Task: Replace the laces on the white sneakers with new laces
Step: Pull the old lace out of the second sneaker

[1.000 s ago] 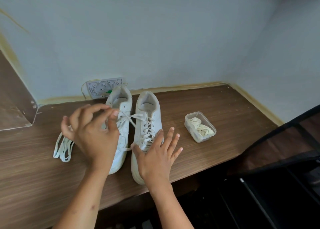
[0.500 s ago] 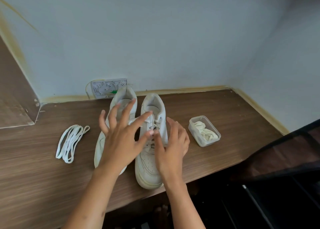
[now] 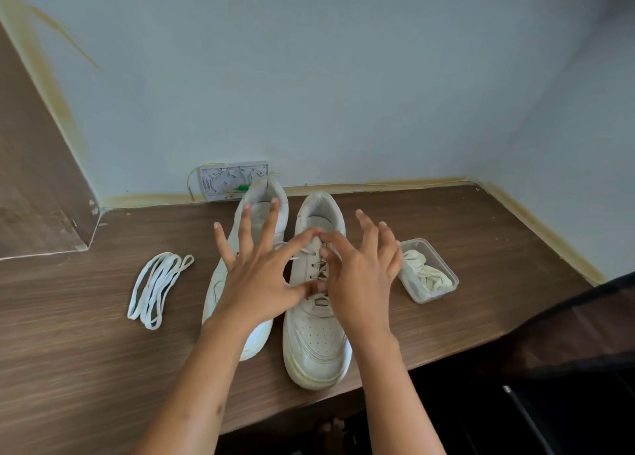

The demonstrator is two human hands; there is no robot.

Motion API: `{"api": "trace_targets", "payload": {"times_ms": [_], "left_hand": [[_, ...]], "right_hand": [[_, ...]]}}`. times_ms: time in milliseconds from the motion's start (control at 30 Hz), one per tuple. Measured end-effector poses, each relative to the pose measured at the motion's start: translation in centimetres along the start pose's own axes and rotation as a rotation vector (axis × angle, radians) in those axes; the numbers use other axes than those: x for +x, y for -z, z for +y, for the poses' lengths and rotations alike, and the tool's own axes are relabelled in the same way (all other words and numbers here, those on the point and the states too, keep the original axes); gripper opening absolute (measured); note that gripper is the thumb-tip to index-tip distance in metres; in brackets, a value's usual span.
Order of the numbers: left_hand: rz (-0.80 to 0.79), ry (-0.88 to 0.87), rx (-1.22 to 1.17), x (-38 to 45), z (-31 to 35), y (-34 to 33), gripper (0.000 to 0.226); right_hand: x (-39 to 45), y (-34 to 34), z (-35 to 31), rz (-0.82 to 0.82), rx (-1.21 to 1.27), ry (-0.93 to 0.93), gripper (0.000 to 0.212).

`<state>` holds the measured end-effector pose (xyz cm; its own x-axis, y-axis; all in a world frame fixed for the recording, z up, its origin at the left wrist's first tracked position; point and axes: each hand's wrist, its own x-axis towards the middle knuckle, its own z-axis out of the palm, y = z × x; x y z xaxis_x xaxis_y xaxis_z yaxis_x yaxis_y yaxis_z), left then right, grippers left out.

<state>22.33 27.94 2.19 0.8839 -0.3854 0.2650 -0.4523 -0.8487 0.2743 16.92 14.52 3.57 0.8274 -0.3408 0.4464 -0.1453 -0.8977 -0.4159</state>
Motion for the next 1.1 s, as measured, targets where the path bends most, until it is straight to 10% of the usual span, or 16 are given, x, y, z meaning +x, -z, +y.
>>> {"api": "trace_targets", "payload": {"times_ms": [433, 933, 1100], "left_hand": [[0.021, 0.002, -0.126, -0.1, 0.0, 0.8, 0.078], [0.039, 0.022, -0.157, 0.1, -0.3, 0.5, 0.086], [0.016, 0.022, -0.178, 0.0, -0.5, 0.7, 0.084]], "right_hand": [[-1.2, -0.3, 0.1, 0.173, 0.499, -0.364, 0.014], [-0.5, -0.7, 0.7, 0.115, 0.044, 0.07, 0.009], [-0.2, -0.1, 1.4, 0.357, 0.338, -0.302, 0.023]]}}
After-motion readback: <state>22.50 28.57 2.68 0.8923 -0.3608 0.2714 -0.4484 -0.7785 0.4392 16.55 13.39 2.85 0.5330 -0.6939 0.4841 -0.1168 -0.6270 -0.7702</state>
